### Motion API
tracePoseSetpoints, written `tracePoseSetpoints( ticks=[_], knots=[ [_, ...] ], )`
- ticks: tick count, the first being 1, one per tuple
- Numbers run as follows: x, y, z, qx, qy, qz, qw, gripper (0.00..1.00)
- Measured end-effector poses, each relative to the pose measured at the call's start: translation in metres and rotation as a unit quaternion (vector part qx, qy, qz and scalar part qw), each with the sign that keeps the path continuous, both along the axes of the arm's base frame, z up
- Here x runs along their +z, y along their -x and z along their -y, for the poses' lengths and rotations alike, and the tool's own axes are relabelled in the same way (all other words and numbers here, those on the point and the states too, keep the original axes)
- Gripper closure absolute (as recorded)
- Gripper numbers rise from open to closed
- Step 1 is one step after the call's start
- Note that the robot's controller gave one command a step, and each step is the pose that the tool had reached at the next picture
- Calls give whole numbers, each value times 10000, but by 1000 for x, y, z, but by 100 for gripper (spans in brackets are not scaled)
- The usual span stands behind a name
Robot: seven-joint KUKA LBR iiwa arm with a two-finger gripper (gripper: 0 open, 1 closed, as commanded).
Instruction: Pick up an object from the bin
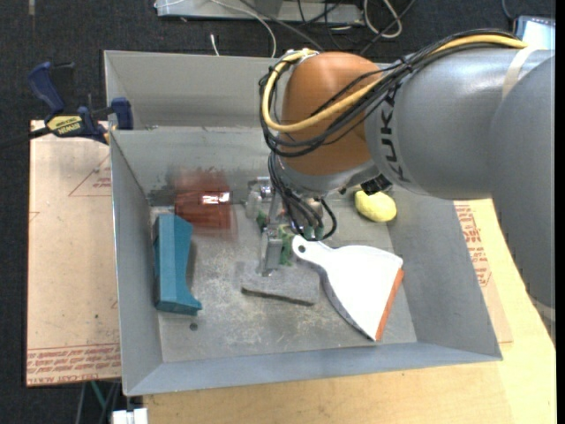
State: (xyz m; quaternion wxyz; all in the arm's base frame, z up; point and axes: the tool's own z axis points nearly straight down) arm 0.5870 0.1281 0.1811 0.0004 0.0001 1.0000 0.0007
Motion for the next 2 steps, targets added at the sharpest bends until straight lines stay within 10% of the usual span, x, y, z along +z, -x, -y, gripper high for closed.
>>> tracePoseSetpoints(
  ticks=[1, 2],
  knots=[
    [-113, 62, 41, -67, -5, -18, 10000, 0],
    [-50, 77, 43, -1023, -34, 77, 9947, 0]
  ],
)
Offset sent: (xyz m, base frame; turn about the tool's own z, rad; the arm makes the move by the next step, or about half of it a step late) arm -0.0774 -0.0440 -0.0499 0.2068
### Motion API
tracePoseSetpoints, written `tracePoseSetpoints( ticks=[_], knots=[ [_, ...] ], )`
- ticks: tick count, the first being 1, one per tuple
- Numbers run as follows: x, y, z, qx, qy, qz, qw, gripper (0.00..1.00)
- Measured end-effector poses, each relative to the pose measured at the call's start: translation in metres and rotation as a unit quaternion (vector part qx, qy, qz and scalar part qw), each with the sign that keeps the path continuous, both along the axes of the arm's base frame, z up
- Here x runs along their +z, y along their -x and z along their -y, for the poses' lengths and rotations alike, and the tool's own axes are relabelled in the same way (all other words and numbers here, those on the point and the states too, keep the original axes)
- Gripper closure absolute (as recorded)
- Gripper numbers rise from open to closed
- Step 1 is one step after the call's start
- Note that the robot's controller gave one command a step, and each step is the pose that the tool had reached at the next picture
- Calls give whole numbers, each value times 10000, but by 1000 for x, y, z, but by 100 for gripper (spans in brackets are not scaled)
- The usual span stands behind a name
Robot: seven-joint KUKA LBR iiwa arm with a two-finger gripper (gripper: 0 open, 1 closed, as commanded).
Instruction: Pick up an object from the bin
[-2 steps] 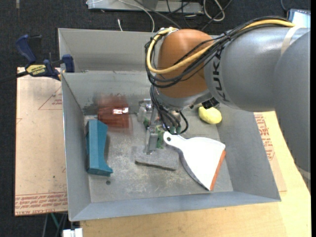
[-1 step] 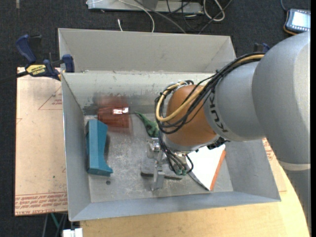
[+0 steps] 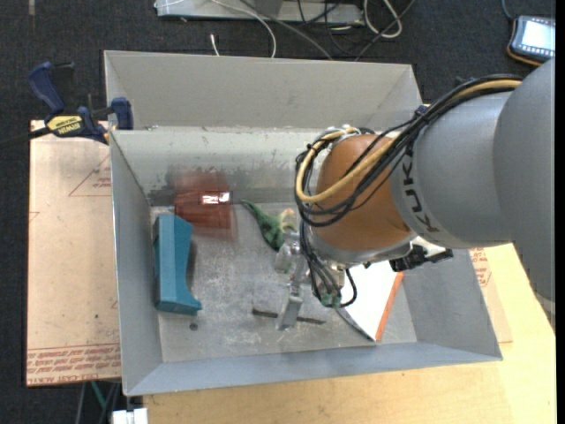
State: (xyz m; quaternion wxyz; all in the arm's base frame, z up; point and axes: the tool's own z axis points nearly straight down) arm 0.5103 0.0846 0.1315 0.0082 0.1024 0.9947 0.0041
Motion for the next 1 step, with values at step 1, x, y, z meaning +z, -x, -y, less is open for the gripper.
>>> tracePoseSetpoints(
  ticks=[1],
  knots=[
    [-60, -15, -4, 919, 19, -83, 9957, 0]
  ],
)
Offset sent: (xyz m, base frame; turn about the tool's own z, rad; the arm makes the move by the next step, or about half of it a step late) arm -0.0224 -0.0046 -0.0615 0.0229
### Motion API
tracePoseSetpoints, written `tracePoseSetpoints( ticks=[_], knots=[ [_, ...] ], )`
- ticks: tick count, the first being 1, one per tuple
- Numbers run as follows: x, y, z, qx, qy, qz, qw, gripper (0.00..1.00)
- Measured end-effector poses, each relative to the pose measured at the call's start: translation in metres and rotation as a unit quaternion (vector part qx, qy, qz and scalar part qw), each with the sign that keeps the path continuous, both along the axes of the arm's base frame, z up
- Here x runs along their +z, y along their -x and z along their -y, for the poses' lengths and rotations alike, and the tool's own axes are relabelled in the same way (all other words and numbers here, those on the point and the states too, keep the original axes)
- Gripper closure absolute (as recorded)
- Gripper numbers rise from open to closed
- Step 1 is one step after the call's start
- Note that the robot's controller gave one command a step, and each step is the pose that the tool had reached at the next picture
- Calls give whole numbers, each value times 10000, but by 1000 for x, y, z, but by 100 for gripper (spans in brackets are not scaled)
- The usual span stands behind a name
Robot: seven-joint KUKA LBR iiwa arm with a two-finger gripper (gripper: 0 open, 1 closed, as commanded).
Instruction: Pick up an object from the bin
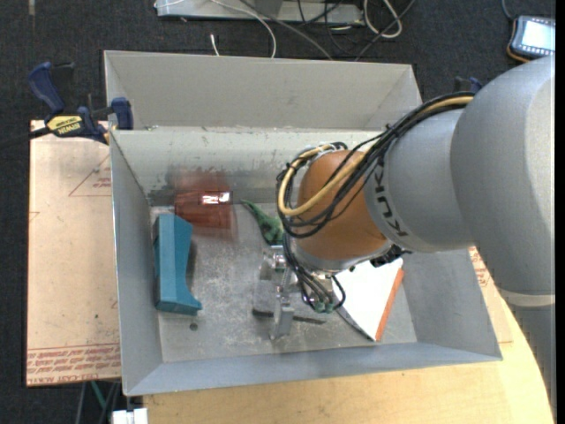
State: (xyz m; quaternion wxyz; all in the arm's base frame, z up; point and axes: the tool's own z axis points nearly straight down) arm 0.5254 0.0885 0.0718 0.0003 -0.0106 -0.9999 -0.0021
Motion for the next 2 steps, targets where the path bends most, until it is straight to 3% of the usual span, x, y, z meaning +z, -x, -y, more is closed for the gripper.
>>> tracePoseSetpoints(
  ticks=[1, 2],
  knots=[
    [-2, 37, 8, -1029, -25, 82, 9947, 0],
    [1, -1, 0, -27, -11, 26, 10000, 100]
  ],
)
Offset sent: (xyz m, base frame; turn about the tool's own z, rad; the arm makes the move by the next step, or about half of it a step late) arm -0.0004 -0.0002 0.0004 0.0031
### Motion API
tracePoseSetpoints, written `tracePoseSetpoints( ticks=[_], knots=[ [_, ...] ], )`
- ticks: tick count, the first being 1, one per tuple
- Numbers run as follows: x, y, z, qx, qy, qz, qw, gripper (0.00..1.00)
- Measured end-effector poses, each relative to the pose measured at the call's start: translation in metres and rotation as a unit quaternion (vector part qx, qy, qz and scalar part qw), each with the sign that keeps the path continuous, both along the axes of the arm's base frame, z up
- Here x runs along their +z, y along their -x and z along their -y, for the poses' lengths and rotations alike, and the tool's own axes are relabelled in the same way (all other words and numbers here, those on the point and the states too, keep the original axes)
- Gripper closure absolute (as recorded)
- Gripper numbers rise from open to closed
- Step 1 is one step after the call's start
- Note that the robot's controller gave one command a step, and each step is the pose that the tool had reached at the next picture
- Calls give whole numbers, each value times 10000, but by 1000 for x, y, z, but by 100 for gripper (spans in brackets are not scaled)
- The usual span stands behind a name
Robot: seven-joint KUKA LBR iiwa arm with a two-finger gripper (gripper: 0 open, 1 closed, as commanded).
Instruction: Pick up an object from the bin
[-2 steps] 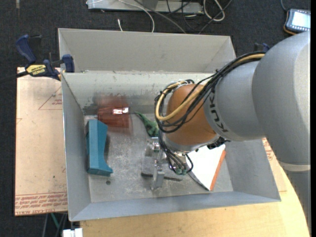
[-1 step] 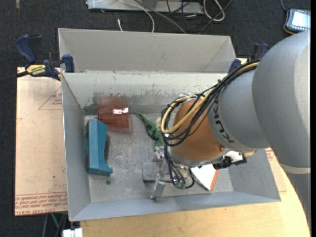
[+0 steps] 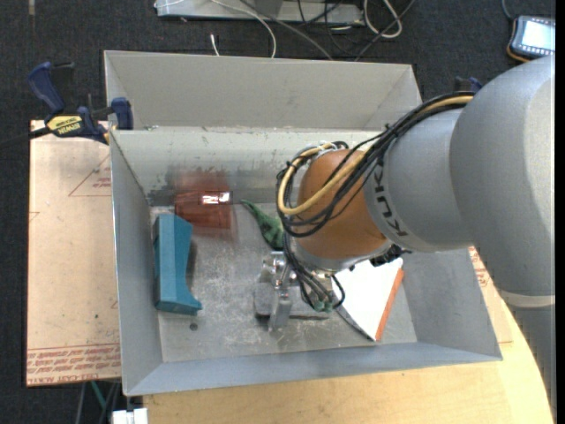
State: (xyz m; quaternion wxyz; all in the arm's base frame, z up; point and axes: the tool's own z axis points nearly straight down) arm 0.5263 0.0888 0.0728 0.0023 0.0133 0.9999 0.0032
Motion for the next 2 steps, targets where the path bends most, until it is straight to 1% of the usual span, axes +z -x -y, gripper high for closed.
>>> tracePoseSetpoints(
  ticks=[1, 2],
  knots=[
    [0, 0, 0, -1, 0, 0, 10000, 100],
    [12, 2, 0, -5, 2, -29, 10000, 100]
  ],
)
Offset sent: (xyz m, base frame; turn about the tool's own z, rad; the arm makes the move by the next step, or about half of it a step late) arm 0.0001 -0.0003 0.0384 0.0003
